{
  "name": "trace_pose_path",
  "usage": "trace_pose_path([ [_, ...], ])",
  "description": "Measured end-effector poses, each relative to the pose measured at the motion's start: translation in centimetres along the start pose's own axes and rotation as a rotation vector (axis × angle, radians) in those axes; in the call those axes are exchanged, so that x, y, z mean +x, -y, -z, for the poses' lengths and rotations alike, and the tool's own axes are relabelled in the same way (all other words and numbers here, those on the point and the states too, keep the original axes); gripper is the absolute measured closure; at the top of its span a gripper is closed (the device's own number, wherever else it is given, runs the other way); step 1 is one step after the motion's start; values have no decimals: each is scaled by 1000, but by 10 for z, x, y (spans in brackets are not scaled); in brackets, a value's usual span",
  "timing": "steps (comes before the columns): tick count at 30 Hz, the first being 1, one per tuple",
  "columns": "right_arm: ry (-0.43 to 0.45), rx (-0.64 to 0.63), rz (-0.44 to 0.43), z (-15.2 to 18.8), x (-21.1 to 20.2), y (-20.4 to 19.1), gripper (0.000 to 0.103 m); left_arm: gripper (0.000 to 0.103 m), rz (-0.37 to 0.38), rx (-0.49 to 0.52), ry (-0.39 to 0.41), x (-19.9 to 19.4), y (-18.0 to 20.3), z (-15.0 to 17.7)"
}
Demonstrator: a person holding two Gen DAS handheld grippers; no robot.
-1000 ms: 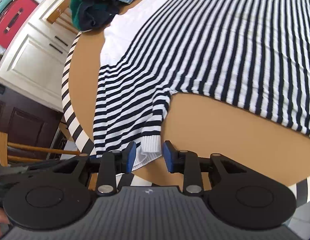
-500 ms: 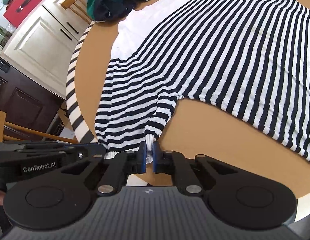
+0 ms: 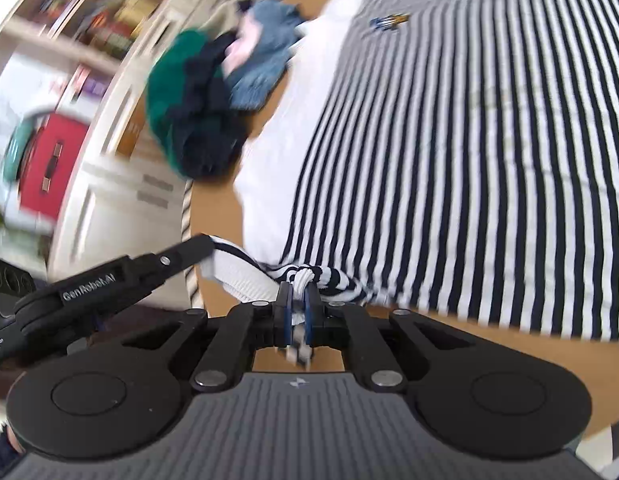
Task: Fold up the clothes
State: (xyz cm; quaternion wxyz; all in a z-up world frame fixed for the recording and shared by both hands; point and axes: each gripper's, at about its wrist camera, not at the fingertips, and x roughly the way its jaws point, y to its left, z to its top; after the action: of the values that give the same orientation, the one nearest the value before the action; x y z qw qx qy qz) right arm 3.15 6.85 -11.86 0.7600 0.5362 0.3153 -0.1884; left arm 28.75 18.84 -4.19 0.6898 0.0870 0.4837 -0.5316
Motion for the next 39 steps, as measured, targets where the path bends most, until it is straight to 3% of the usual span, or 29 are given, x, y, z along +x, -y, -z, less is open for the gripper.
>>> trace_pose_path([
  [7,-13,165,24,-61,34,39,97,100,-27,51,-60,101,32,-59],
  [10,-50,217,62,-80,51,56,90,100,-50,40,-114,146,34,-62],
  [14,-49,259,40,-97,47,74,81,100,-82,25,-152,172,26,-63],
  [16,4,159,70,-105,36,69,80,99,-90,23,-139,170,20,-67],
  [19,65,-126,124,-109,24,43,80,88,-110,67,-76,151,17,-77],
  [21,67,-280,103,-104,27,25,80,86,-99,115,-53,138,18,-78],
  [23,38,-379,83,-98,38,11,88,86,-63,182,-99,140,25,-75],
  [27,-40,-354,124,-88,67,12,94,87,-47,310,-227,167,40,-47],
  [30,-39,-287,192,-83,80,23,99,89,-50,322,-220,176,35,-39],
  [33,1,-196,189,-77,76,29,100,89,-29,297,-262,179,28,-45],
  [36,71,-100,160,-80,58,31,93,81,12,309,-278,172,29,-61],
  [38,145,-23,126,-92,37,35,93,72,47,335,-274,167,35,-81],
  [39,188,22,110,-103,25,39,92,62,53,368,-269,169,43,-96],
])
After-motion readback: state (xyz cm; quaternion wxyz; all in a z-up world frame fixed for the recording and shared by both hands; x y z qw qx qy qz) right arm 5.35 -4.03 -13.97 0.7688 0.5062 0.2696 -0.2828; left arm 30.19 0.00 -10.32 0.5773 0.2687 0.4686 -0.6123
